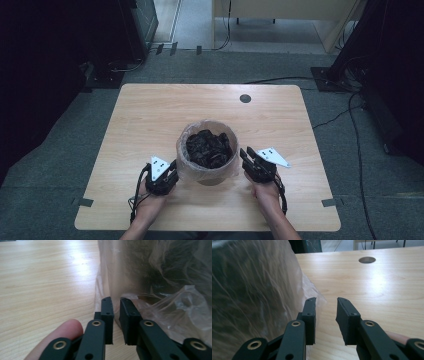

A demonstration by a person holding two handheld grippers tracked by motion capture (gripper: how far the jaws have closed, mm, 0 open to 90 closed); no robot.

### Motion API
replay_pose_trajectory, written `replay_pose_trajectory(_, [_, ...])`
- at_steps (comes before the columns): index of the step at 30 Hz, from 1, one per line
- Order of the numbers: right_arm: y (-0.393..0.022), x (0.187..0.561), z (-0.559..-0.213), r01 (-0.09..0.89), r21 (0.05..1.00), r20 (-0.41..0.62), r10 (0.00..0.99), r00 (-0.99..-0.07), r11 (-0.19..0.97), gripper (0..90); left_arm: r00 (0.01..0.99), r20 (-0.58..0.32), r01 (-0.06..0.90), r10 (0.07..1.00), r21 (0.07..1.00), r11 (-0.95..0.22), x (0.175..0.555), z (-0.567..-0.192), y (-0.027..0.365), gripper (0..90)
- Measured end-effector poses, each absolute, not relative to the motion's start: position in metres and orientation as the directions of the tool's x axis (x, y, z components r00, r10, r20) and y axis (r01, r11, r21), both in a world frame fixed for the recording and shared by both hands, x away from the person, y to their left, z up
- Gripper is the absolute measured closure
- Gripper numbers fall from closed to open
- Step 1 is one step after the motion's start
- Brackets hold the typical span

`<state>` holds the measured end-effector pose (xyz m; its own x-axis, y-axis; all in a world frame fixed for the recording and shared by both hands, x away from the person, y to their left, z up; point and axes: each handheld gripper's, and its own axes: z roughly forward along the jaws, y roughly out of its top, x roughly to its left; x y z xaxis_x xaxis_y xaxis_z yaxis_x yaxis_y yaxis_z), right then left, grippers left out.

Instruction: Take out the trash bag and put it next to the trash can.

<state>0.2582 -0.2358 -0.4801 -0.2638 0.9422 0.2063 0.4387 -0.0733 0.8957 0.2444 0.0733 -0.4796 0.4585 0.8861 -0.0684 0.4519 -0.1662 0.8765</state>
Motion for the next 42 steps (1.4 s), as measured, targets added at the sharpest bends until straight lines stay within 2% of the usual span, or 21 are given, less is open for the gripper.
replay_pose_trajectory(7, [-0.247,0.247,-0.494,0.484,0.874,0.192,0.949,-0.249,-0.05,64.4,0.469,-0.079,0.435,0.88,0.887,-0.152,0.245,-0.468,0.075,87.8])
replay_pose_trajectory(12, [-0.247,0.233,-0.511,0.536,0.844,0.174,0.95,-0.259,-0.008,59.7,0.456,-0.085,0.43,0.886,0.893,-0.136,0.246,-0.46,0.076,89.4])
replay_pose_trajectory(19, [-0.239,0.215,-0.52,0.553,0.832,0.148,0.943,-0.298,0.044,51.4,0.446,-0.104,0.434,0.889,0.894,-0.113,0.245,-0.455,0.08,90.0])
replay_pose_trajectory(25, [-0.227,0.217,-0.523,0.599,0.793,0.124,0.935,-0.332,0.108,42.9,0.447,-0.118,0.428,0.887,0.899,-0.096,0.244,-0.448,0.08,90.0])
replay_pose_trajectory(32, [-0.216,0.228,-0.522,0.591,0.796,0.094,0.938,-0.334,0.131,42.5,0.46,-0.142,0.43,0.876,0.899,-0.08,0.24,-0.44,0.083,90.0])
replay_pose_trajectory(35, [-0.214,0.23,-0.521,0.543,0.828,0.071,0.935,-0.347,0.139,47.9,0.464,-0.159,0.429,0.871,0.901,-0.064,0.236,-0.437,0.086,90.0])
replay_pose_trajectory(39, [-0.211,0.229,-0.519,0.479,0.866,0.047,0.932,-0.358,0.141,65.5,0.473,-0.173,0.426,0.864,0.903,-0.052,0.233,-0.432,0.086,90.0])
replay_pose_trajectory(42, [-0.211,0.23,-0.514,0.434,0.895,0.068,0.928,-0.366,0.106,79.5,0.485,-0.172,0.415,0.857,0.908,-0.053,0.23,-0.428,0.086,90.0])
